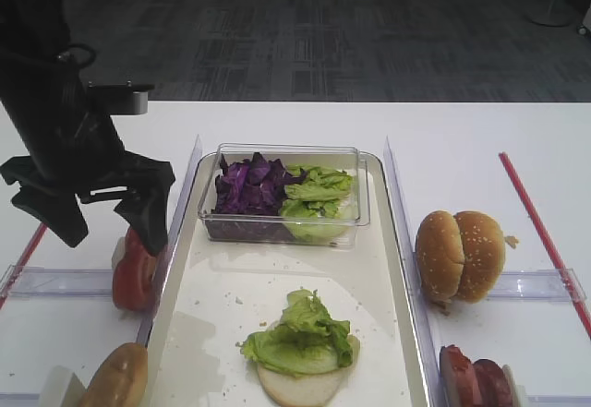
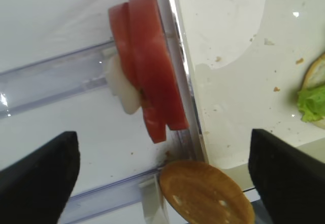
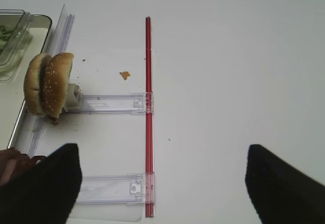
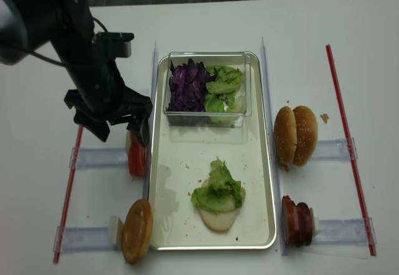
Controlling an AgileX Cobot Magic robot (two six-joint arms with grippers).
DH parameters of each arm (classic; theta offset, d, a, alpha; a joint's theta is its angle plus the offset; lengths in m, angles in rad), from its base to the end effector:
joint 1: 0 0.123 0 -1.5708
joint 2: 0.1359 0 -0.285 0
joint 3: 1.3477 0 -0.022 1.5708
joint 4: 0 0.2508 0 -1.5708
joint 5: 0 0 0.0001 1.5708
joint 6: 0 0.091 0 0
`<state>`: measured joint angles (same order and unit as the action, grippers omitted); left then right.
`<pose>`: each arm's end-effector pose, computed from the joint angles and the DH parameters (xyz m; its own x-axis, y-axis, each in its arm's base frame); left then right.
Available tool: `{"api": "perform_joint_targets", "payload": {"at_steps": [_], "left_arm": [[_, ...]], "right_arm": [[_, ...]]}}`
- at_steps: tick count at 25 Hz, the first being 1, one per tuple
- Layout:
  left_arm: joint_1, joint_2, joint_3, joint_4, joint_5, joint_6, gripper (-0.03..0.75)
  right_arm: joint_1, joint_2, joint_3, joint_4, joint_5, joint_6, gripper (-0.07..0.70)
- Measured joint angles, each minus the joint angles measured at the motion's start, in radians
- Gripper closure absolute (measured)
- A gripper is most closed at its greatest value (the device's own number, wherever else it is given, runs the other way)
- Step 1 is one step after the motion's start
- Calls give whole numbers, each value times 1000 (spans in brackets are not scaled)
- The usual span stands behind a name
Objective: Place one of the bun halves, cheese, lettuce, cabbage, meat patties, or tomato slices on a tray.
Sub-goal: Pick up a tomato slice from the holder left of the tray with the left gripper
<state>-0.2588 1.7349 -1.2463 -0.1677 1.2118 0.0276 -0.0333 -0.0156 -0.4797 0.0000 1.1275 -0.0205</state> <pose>0.3059 -0.0957 0.2277 -0.9734 0.2252 0.0427 0.2162 0.9640 -0.1549 -0.0078 0.0003 0.2663 -0.5187 -0.0032 -0.8549 0.0227 0.9996 -0.0175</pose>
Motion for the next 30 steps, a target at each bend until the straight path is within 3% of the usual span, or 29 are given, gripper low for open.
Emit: {"api": "perform_joint_targets", "payload": {"at_steps": [10, 30], "left_arm": [[-89, 0, 0, 0, -15, -38, 97], [-94, 0, 0, -3, -31, -68, 97]], "right_arm": [[0, 0, 0, 0, 0, 0, -35], [0, 0, 0, 0, 0, 4, -35]]}}
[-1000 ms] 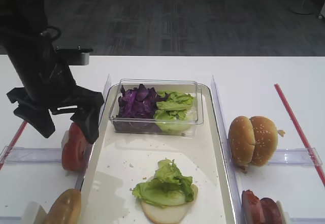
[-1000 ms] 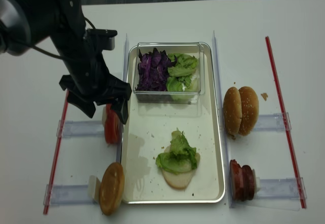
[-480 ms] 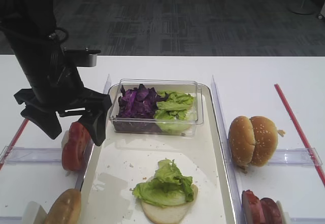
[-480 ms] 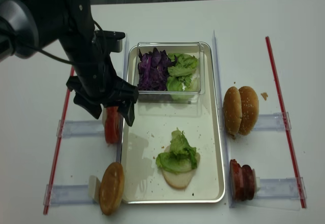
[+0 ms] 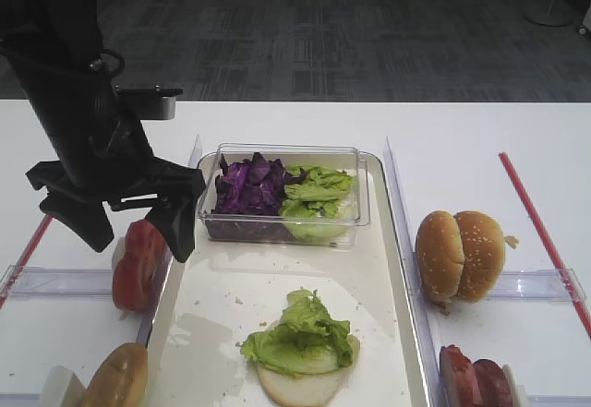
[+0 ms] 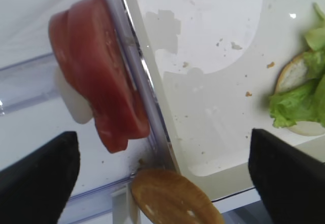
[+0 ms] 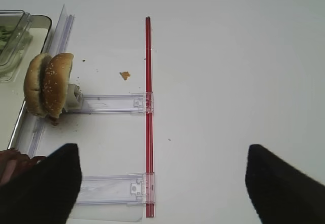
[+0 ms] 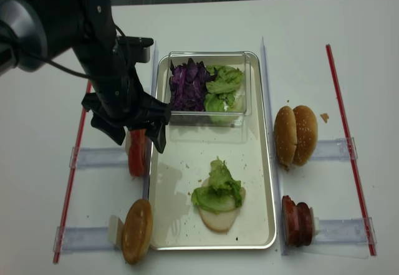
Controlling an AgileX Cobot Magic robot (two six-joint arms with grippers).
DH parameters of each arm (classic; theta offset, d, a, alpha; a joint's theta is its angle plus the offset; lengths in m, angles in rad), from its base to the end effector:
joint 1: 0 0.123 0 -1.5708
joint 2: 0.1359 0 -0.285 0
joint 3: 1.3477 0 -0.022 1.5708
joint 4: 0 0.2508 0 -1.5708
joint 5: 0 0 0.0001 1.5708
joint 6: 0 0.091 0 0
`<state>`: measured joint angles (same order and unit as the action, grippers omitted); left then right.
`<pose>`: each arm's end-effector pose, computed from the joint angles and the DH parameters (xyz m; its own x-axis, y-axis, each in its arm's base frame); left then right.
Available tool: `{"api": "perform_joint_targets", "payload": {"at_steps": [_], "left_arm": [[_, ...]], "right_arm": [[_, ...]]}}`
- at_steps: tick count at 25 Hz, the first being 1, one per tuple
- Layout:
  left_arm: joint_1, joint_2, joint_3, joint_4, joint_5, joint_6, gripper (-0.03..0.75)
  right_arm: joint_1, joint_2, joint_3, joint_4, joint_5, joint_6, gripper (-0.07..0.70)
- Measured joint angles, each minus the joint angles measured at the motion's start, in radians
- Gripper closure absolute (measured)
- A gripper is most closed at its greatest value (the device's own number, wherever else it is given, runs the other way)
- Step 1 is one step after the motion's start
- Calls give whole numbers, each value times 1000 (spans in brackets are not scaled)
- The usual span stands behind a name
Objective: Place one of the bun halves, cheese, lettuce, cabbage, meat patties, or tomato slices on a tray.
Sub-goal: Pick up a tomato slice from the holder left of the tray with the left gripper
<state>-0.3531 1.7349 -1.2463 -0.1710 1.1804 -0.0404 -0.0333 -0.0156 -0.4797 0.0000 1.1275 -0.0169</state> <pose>0.2982 -0.1252 0.2277 -0.9691 0.2458 0.0224 0.2394 0.9583 -0.1559 -0.0078 0.0003 0.2663 -0.5186 0.0004 -0.8550 0.0245 0.9996 -0.0145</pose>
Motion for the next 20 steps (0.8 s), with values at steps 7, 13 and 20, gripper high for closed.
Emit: {"api": "perform_joint_targets", "payload": {"at_steps": [7, 13, 20], "left_arm": [[0, 0, 0, -53, -20, -15, 97], [0, 0, 0, -66, -30, -15, 97], [0, 20, -2, -68, -48, -17, 97]], "right_arm": [[0, 0, 0, 0, 0, 0, -35], [0, 0, 0, 0, 0, 0, -35], [0, 0, 0, 0, 0, 0, -35]]}}
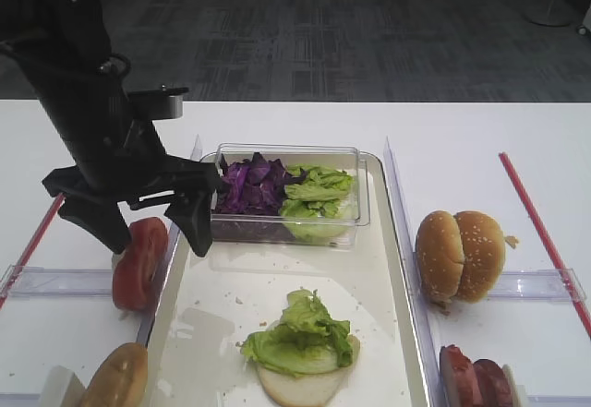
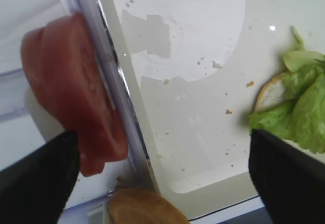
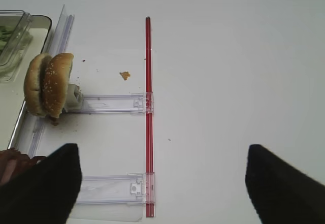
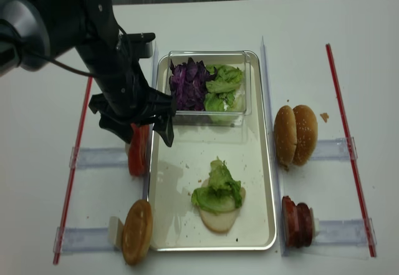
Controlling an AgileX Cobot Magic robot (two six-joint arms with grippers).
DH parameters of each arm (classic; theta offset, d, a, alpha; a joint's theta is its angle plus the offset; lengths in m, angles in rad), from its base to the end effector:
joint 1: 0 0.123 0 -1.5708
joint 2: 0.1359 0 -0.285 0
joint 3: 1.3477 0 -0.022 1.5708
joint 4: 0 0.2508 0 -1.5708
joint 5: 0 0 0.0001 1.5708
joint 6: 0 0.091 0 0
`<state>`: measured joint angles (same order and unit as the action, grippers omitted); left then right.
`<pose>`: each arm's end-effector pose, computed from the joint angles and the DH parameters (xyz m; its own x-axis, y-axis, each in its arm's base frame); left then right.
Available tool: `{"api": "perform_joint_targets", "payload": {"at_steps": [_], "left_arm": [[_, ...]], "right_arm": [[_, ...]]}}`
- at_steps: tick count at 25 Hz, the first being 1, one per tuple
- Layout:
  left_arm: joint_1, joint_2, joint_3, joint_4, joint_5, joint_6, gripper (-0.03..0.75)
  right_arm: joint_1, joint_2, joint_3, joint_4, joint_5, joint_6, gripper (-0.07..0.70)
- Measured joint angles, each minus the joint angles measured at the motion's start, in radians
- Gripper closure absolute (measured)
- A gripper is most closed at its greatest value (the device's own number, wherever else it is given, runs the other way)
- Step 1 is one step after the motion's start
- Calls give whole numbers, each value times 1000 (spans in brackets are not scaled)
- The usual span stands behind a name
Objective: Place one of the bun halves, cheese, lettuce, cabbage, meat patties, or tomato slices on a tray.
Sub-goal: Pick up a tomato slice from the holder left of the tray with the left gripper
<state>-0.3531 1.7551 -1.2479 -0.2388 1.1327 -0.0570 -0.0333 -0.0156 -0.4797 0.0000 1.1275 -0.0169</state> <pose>0.3031 -0.1325 0.2225 -0.9807 0.1957 0.0052 0.1899 0.9577 -0.2160 -0.0078 0.0003 0.2663 -0.5186 0.0004 -0.8550 0.0245 0.9996 -0.0145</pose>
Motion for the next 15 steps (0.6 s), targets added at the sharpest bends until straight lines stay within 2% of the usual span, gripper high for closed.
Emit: {"api": "perform_joint_targets", "payload": {"at_steps": [15], "left_arm": [[0, 60, -1, -7, -36, -2, 97]], "right_arm": [[0, 0, 0, 0, 0, 0, -29]]}}
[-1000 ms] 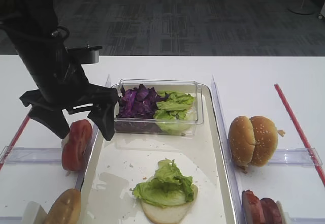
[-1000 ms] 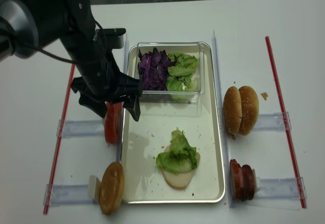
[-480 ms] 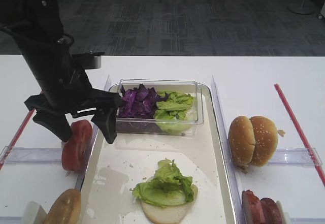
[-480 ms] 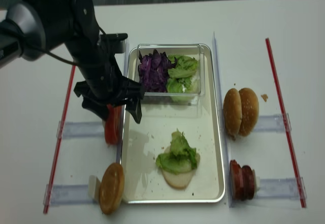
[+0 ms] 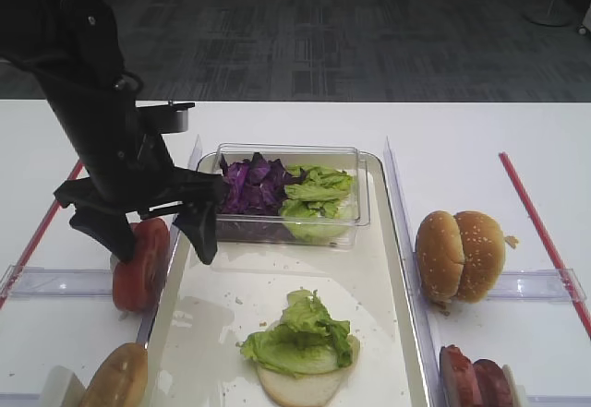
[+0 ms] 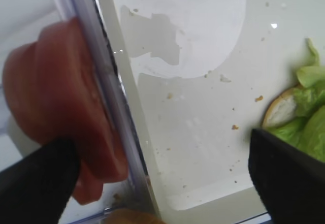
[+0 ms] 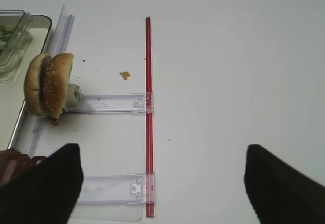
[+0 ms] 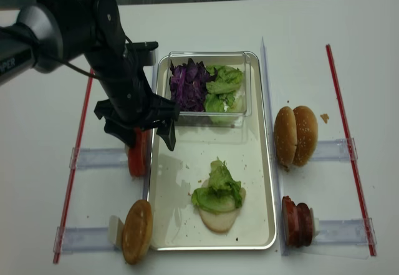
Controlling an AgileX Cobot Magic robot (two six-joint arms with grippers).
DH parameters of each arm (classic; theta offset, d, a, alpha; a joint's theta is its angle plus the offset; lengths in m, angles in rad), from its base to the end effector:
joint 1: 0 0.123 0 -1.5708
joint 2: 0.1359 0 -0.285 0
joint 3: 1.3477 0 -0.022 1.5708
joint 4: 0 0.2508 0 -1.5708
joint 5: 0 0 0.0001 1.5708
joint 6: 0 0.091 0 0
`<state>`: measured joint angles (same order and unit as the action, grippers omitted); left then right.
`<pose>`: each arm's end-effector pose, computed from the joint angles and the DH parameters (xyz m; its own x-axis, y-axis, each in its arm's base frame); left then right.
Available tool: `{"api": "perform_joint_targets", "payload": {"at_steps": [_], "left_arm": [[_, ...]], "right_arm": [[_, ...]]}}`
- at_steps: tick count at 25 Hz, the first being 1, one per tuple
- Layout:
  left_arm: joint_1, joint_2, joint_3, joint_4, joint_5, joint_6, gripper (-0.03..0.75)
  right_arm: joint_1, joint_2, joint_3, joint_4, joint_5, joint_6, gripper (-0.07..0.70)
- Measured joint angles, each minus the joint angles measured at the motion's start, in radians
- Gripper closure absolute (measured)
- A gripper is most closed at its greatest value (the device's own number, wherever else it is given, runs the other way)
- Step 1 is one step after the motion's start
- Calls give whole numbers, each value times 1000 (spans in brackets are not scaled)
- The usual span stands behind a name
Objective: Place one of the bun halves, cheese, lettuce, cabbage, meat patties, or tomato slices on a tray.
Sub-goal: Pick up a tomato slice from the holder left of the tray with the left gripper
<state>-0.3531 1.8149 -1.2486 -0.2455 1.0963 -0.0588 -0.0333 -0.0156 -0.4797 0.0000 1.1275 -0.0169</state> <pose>0.3113 -0.1357 0.2027 -0.9826 0.1833 0.0294 0.1729 0.9613 -0.2143 -0.0078 0.0003 0.2663 -0.5186 0.0004 -0.8550 0.0245 0.9996 -0.0145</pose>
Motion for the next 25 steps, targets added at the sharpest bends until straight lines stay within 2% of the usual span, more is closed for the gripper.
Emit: {"api": "perform_joint_targets", "payload": {"at_steps": [5, 15, 25], "left_arm": [[0, 8, -4, -36, -5, 0, 97], [0, 16, -4, -47, -11, 0, 148], [0, 15, -4, -47, -12, 0, 150]], "right_arm": [[0, 0, 0, 0, 0, 0, -10], [0, 0, 0, 0, 0, 0, 89], [0, 0, 0, 0, 0, 0, 132]]}}
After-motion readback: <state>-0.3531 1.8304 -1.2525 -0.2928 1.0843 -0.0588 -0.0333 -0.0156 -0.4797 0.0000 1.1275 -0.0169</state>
